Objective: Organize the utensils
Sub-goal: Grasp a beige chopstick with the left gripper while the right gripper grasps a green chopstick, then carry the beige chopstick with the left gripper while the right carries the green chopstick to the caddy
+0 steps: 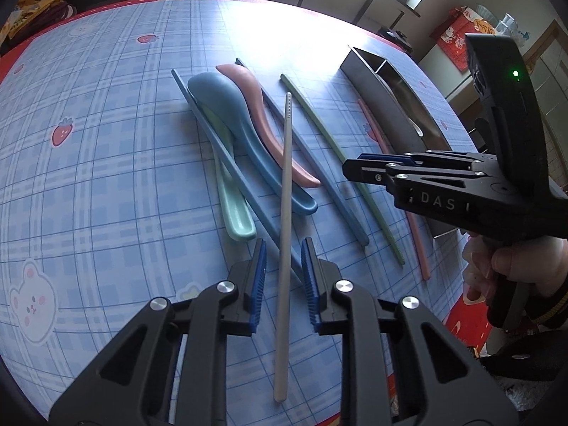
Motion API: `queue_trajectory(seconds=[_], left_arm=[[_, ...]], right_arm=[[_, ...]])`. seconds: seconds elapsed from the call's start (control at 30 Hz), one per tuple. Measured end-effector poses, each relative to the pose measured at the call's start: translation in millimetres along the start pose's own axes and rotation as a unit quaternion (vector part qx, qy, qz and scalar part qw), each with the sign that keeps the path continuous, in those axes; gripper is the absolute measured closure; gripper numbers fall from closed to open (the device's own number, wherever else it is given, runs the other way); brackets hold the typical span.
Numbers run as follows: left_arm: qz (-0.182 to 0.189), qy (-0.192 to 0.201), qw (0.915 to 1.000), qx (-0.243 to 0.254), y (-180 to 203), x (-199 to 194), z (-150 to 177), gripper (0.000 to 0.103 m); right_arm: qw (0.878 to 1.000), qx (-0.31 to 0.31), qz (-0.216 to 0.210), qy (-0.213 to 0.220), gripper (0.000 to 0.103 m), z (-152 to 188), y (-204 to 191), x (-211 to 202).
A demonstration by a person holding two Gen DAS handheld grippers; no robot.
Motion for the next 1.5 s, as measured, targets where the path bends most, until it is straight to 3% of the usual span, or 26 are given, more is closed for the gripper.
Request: queue_trajectory(seconds=[0.57,0.77,1.07,1.23,1.5], left_arm=[[0.02,0.005,0.9996,-0.021,-9,-2,12,0.087],[0.024,0.007,0.9994,-0.026,-11,-7,16,0.092],[0.025,0.029,0.9987,-0.034,-18,-27,12,0.092],[0.028,0.046,0.9974,-0.049,-25,-42,11,0.092],[0.022,0.065,0.9967,-0.044,-18,-56,13,0.092]], right_arm=[[0.998,-0.041,0.042,0.01,0.087,-6,-9,6],[0.999,-0.03,0.041,0.01,0.096,-6,-4,5],[1.0,-0.003,0.019,0.007,0.097,9,1,-3],[0.998,0.047,-0.02,0.027,0.097,18,10,-17],[0.997,0.041,-0.034,0.062,0.097,20,9,-47]])
Point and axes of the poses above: each gripper's, at about its wrist camera, not at the fingertips, and x roughly the way its jaws point, y to its right, z to its underside, the point moved 8 cm from there along x, roughly the way its jaws point, and after that the axes turned 3 degrees about -y, right-handed, at the moved point
